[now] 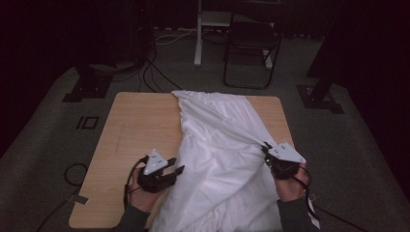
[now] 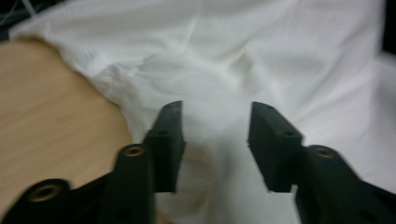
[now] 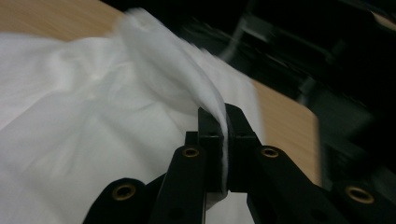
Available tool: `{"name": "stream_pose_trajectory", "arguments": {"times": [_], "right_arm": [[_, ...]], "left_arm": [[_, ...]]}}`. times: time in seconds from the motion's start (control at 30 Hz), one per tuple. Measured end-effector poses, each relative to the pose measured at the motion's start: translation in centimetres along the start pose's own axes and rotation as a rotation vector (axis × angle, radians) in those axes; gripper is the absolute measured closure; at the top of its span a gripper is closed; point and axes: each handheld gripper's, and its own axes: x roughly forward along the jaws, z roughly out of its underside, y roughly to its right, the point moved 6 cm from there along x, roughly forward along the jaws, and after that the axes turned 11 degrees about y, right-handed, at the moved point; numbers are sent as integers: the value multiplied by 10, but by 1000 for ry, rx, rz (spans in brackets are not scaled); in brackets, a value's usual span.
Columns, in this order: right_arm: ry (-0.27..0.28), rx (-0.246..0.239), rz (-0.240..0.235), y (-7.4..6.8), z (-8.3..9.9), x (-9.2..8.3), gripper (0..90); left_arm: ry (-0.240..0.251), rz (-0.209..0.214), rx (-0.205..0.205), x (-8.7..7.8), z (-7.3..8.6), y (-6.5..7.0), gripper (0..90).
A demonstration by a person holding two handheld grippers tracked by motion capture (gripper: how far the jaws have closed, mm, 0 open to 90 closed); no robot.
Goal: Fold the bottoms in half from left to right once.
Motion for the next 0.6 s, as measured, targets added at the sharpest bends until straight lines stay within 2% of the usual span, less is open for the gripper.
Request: {"name": "stream_pose_trajectory", "arguments": {"times": [0.07, 0.1, 0.2, 0.23, 0.3, 0.33, 0.37, 0.4, 0.43, 0.5, 0.53, 0.6], "right_arm": [[-66, 77, 5, 22, 26, 8, 870], [-103, 110, 11, 29, 42, 13, 869], [-206, 179, -15, 40, 88, 25, 865], [-239, 186, -21, 40, 101, 28, 863], [-286, 210, -36, 41, 121, 33, 857], [-305, 224, -43, 41, 129, 35, 854], [-315, 226, -43, 40, 135, 37, 852], [-332, 231, -49, 39, 140, 39, 852], [-343, 232, -53, 37, 144, 41, 852], [-367, 216, -64, 30, 149, 45, 855], [-363, 208, -61, 27, 148, 47, 854], [-368, 208, -80, 23, 146, 48, 853]], "left_arm": [[-52, 18, -7, 20, 16, 8, 478], [-82, 26, -13, 30, 26, 12, 472], [-166, 26, -16, 55, 51, 19, 455], [-193, 27, 1, 61, 58, 21, 457], [-241, -6, 56, 71, 70, 21, 483], [-264, -33, 79, 74, 76, 20, 526], [-251, -44, 88, 76, 78, 19, 566], [-246, -42, 78, 77, 78, 18, 604], [-253, -55, 89, 77, 77, 15, 663], [-266, -134, 165, 78, 77, 5, 806], [-260, -148, 160, 79, 78, 1, 842], [-274, -182, 153, 79, 77, -16, 856]]}}
